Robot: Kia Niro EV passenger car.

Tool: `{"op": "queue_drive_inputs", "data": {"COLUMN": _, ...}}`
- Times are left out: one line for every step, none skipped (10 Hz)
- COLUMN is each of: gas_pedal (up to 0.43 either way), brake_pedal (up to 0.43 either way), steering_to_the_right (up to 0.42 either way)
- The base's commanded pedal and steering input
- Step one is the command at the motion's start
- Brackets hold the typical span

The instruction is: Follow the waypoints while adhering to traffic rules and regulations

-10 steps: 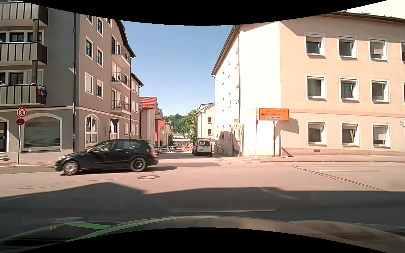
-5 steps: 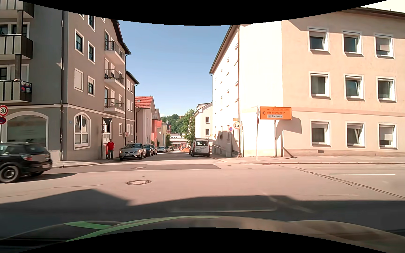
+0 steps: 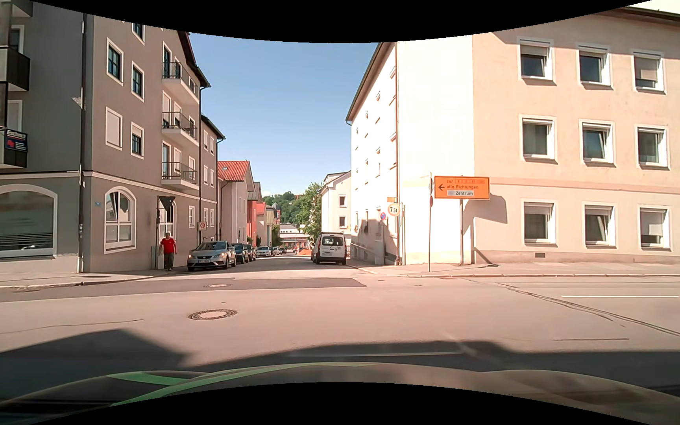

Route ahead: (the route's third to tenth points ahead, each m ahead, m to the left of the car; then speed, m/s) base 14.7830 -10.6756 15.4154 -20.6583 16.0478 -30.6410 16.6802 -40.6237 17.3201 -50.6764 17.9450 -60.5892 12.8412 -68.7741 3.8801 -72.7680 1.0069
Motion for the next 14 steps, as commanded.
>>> {"op": "queue_drive_inputs", "data": {"gas_pedal": 0.0, "brake_pedal": 0.287, "steering_to_the_right": 0.16}}
{"op": "queue_drive_inputs", "data": {"gas_pedal": 0.0, "brake_pedal": 0.287, "steering_to_the_right": 0.166}}
{"op": "queue_drive_inputs", "data": {"gas_pedal": 0.0, "brake_pedal": 0.287, "steering_to_the_right": 0.166}}
{"op": "queue_drive_inputs", "data": {"gas_pedal": 0.0, "brake_pedal": 0.287, "steering_to_the_right": 0.166}}
{"op": "queue_drive_inputs", "data": {"gas_pedal": 0.0, "brake_pedal": 0.287, "steering_to_the_right": 0.166}}
{"op": "queue_drive_inputs", "data": {"gas_pedal": 0.0, "brake_pedal": 0.293, "steering_to_the_right": 0.166}}
{"op": "queue_drive_inputs", "data": {"gas_pedal": 0.0, "brake_pedal": 0.293, "steering_to_the_right": 0.166}}
{"op": "queue_drive_inputs", "data": {"gas_pedal": 0.0, "brake_pedal": 0.293, "steering_to_the_right": 0.166}}
{"op": "queue_drive_inputs", "data": {"gas_pedal": 0.0, "brake_pedal": 0.299, "steering_to_the_right": 0.166}}
{"op": "queue_drive_inputs", "data": {"gas_pedal": 0.0, "brake_pedal": 0.311, "steering_to_the_right": 0.167}}
{"op": "queue_drive_inputs", "data": {"gas_pedal": 0.0, "brake_pedal": 0.372, "steering_to_the_right": 0.168}}
{"op": "queue_drive_inputs", "data": {"gas_pedal": 0.0, "brake_pedal": 0.463, "steering_to_the_right": 0.167}}
{"op": "queue_drive_inputs", "data": {"gas_pedal": 0.0, "brake_pedal": 0.47, "steering_to_the_right": 0.167}}
{"op": "queue_drive_inputs", "data": {"gas_pedal": 0.0, "brake_pedal": 0.457, "steering_to_the_right": 0.17}}
